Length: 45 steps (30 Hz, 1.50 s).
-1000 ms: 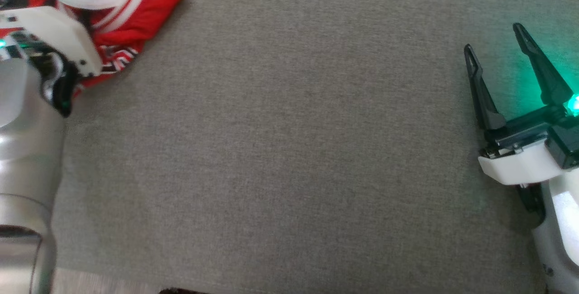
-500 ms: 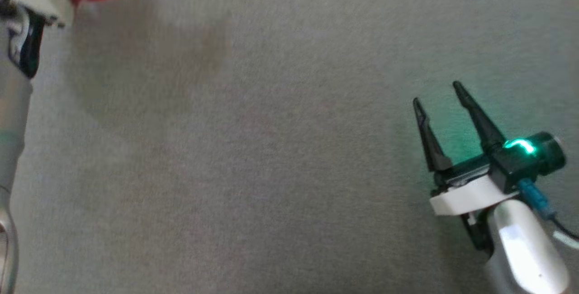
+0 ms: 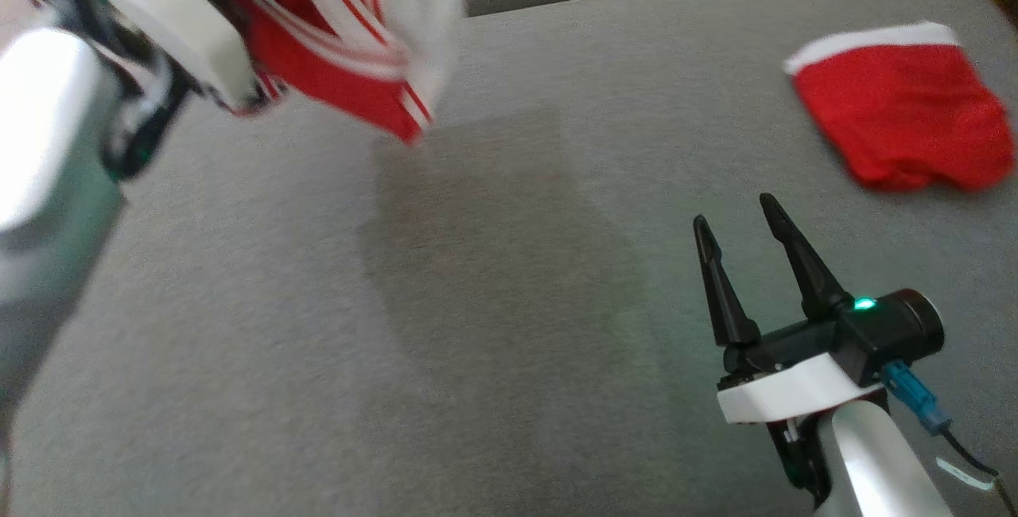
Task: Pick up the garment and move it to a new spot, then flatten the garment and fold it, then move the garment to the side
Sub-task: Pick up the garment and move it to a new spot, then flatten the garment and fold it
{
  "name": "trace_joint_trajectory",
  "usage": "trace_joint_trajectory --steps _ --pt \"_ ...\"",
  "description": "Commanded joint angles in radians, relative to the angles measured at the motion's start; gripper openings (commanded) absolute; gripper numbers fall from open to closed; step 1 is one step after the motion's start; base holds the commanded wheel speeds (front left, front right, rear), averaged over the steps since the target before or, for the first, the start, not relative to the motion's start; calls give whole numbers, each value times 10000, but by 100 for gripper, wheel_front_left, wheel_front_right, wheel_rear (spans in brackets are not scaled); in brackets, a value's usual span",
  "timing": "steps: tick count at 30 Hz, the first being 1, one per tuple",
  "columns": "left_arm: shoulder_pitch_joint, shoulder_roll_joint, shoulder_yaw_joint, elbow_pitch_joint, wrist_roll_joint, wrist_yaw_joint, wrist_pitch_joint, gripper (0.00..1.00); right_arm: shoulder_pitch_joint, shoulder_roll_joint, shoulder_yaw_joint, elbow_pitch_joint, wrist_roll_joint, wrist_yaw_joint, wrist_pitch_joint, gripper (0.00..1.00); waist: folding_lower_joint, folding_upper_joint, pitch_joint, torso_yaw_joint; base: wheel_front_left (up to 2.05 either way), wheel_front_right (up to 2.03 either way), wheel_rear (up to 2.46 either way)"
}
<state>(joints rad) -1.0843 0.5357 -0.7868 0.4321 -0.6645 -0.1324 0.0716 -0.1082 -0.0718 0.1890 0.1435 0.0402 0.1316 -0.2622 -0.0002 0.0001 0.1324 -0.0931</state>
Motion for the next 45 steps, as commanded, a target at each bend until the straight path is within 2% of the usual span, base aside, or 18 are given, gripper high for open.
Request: trace_joint_trajectory --steps 1,5,9,10,11,12,15,18,20,23,27,31,34,37,45 --pt "-54 204 234 -453 -153 31 117 0 -238 119 241 -415 99 -9 4 100 2 -1 152 -989 0 0 0" --pt "775 -384 -261 -471 -200 107 -26 0 -452 191 335 -474 142 -9 4 100 2 -1 830 -1493 0 0 0" --pt "1461 -1011 -705 18 -146 116 -468 0 -618 208 462 -509 314 -9 4 100 2 -1 1323 -1710 0 0 0" --pt "1676 -1241 -852 253 -93 115 -696 27 -653 210 501 -503 387 -9 4 100 2 -1 1443 -1736 0 0 0" --pt "1862 -1448 -998 516 22 131 -984 47 -679 211 531 -485 438 -9 4 100 2 -1 1539 -1741 0 0 0" --pt "2033 -1637 -1125 794 171 182 -1337 100 -691 212 537 -464 477 -9 4 100 2 -1 1602 -1727 0 0 0" --pt "2579 -2225 -1304 1559 460 493 -2516 100 -683 213 432 -417 534 -9 4 100 2 -1 1626 -1523 0 0 0" --pt "3217 -2763 -1095 1863 541 900 -3217 100 -576 214 204 -330 492 -9 4 100 2 -1 1344 -1043 0 0 0" --pt "3851 -3019 -318 1307 407 1110 -3317 100 -453 214 58 -254 447 -9 4 100 2 -1 1052 -674 0 0 0" --pt "5361 -3182 1126 -208 769 1402 -3328 100 -198 214 -240 -153 433 -9 4 100 2 -1 538 16 0 0 0" --pt "7721 -3480 2768 -1741 1580 1761 -3331 100 269 215 -597 21 465 -9 4 100 2 -1 -261 946 0 0 0" --pt "9747 -4078 4421 -2957 2441 2119 -3332 100 757 215 -837 117 666 -9 4 100 2 -1 -1006 1697 0 0 0" --pt "10852 -4468 5273 -3723 3072 2107 -3332 100 1095 215 -938 149 747 -9 4 100 2 -1 -1296 2088 0 0 0" --pt "11512 -4693 5734 -4181 3689 1985 -3333 100 1268 215 -941 239 731 -9 4 100 2 -1 -1428 2298 0 0 0" --pt "11855 -4843 5877 -4079 4558 1738 -3333 100 1471 215 -989 365 815 -9 4 100 2 -1 -1487 2492 0 0 0"
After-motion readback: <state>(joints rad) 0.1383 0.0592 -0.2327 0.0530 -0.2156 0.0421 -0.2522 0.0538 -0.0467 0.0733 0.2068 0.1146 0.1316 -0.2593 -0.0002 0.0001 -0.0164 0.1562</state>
